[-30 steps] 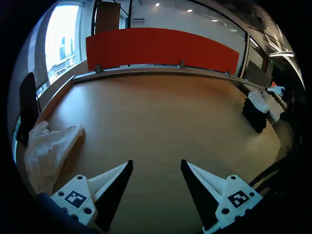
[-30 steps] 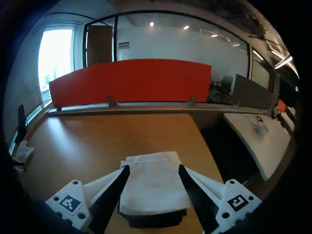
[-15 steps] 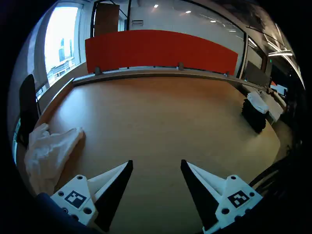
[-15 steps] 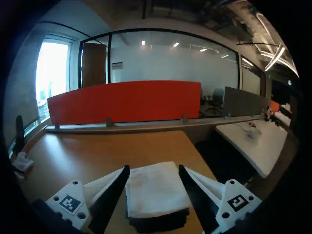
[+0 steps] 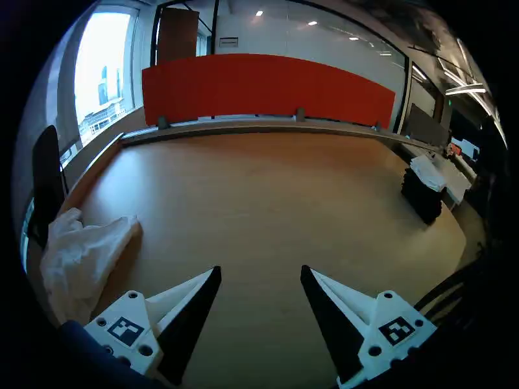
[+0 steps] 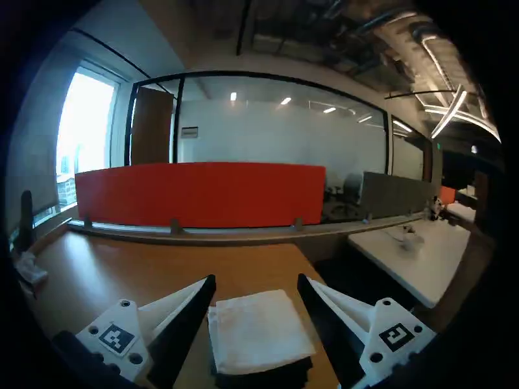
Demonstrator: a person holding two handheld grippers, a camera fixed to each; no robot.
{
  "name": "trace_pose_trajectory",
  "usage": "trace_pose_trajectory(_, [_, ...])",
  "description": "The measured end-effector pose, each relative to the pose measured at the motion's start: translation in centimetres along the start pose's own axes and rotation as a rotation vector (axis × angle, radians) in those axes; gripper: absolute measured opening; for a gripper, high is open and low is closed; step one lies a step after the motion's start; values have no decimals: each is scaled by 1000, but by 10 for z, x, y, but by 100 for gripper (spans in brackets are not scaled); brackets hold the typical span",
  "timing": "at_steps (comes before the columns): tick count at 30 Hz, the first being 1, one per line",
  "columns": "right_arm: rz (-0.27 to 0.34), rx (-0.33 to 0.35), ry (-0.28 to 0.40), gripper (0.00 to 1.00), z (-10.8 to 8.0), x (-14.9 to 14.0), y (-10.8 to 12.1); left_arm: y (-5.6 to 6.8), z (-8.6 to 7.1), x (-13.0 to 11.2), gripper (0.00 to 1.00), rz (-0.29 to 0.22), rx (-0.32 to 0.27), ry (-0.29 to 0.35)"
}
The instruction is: Fold towel
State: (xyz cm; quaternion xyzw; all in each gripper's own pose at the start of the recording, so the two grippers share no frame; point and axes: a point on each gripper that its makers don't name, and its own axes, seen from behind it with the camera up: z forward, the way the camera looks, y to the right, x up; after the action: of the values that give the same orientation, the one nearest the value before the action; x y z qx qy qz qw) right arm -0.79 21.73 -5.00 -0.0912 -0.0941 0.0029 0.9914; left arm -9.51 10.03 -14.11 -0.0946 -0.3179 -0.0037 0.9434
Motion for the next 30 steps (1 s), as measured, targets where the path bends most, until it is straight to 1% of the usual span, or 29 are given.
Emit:
trace_pose_trajectory(3, [-5, -12, 27, 98, -2, 6, -3, 0, 0, 3, 91, -1, -1, 15])
trace_pose_trajectory(5, [0, -8, 33, 98, -3, 7, -8, 0, 1, 7, 91, -1, -2, 29])
trace_pose_trajectory(8, [12, 5, 36, 98, -4, 7, -14, -2, 1, 14, 91, -2, -1, 50])
trace_pose_trajectory(12, [25, 9, 29, 98, -3, 5, -18, -7, 1, 30, 91, -8, 10, 93])
trace_pose_trajectory(17, [26, 13, 31, 98, -4, 11, -23, -18, 0, 56, 91, -28, 31, 163])
trace_pose_trajectory(23, [20, 33, 41, 98, -4, 21, -37, -35, -2, 92, 91, -45, 53, 241])
trace_pose_trajectory(26, [16, 46, 47, 98, -3, 25, -48, -44, -2, 112, 91, -48, 65, 282])
trace_pose_trajectory(30, [8, 75, 53, 98, -2, 32, -71, -55, -3, 141, 91, -46, 84, 341])
